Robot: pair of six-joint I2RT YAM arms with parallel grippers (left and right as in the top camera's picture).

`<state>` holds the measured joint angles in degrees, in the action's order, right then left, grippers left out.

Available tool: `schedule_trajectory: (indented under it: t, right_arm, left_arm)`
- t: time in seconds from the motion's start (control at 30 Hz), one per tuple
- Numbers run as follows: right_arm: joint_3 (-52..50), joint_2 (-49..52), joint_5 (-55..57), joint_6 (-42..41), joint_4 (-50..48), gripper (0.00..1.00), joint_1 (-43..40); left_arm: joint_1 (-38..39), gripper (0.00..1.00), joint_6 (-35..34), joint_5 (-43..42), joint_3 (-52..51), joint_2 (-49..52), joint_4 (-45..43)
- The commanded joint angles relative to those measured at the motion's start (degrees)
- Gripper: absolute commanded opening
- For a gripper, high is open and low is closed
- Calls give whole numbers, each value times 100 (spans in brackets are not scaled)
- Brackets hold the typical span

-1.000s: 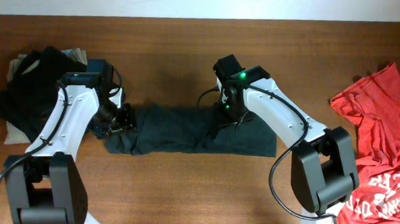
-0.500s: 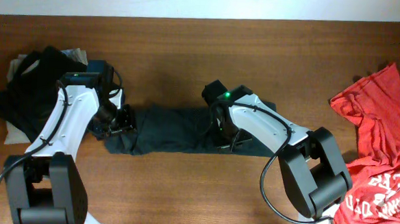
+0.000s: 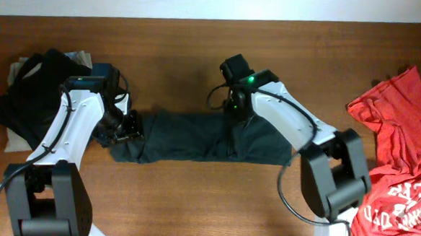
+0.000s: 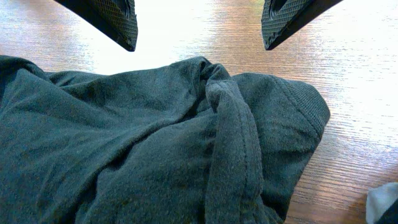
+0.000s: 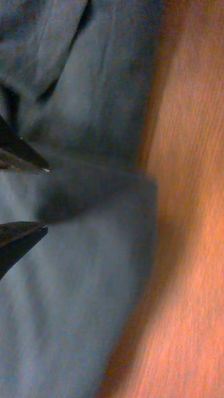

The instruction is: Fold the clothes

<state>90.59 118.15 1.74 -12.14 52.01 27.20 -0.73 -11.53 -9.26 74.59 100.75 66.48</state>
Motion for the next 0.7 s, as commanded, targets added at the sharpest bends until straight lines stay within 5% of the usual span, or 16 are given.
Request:
schedule_trajectory:
  t: [0.0, 0.17, 0.2, 0.27, 0.33, 0.6, 0.63, 0.67]
  right_arm:
    - [-48, 562, -955, 249, -26, 30, 256]
    - [72, 221, -717, 293, 520, 33, 269]
    - [282, -146, -437, 293, 726, 39, 155]
    - [605, -754, -297, 295, 992, 52, -37]
    - [660, -1305, -297, 295, 1220, 80, -286]
    - [649, -1541, -297, 293, 1884, 82, -708]
    - [649, -1541, -297, 293, 1884, 82, -708]
    - [649, -1541, -293, 293, 1882, 81, -710]
  left_arm:
    - [-4, 64, 94, -42, 48, -90, 0]
    - [-9, 64, 96, -35, 48, -90, 0]
    - [-9, 64, 94, 98, 48, -90, -26]
    - [-9, 81, 96, 256, 48, -83, -258]
    - [-9, 86, 258, 304, 46, -4, -660]
    - [9, 86, 605, 280, 46, 1639, -1576]
    - [26, 82, 610, 243, 46, 1731, -1587]
    - [37, 64, 776, 85, 46, 1733, -1567]
